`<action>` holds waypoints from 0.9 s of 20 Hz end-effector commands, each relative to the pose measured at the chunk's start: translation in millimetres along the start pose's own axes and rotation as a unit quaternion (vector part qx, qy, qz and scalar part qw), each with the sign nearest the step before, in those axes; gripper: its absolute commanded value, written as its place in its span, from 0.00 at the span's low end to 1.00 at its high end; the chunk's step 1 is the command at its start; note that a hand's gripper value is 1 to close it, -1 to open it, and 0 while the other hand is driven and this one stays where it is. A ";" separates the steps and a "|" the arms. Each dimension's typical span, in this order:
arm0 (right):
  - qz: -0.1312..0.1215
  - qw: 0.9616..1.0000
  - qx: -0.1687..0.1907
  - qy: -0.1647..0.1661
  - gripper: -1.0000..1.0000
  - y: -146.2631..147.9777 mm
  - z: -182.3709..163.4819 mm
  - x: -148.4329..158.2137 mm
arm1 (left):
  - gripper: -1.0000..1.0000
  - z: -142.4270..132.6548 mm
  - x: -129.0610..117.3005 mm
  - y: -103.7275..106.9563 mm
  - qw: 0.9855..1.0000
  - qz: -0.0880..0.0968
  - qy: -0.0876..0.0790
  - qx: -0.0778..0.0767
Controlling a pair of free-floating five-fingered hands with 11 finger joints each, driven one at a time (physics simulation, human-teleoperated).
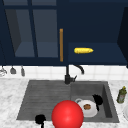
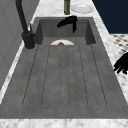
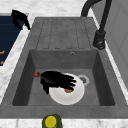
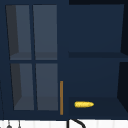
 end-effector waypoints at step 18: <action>-0.002 1.000 -0.012 0.009 0.00 -81.5 127.0 -43.4 | 0.50 0.0 0.0 0.0 1.000 0.000 0.000 0.000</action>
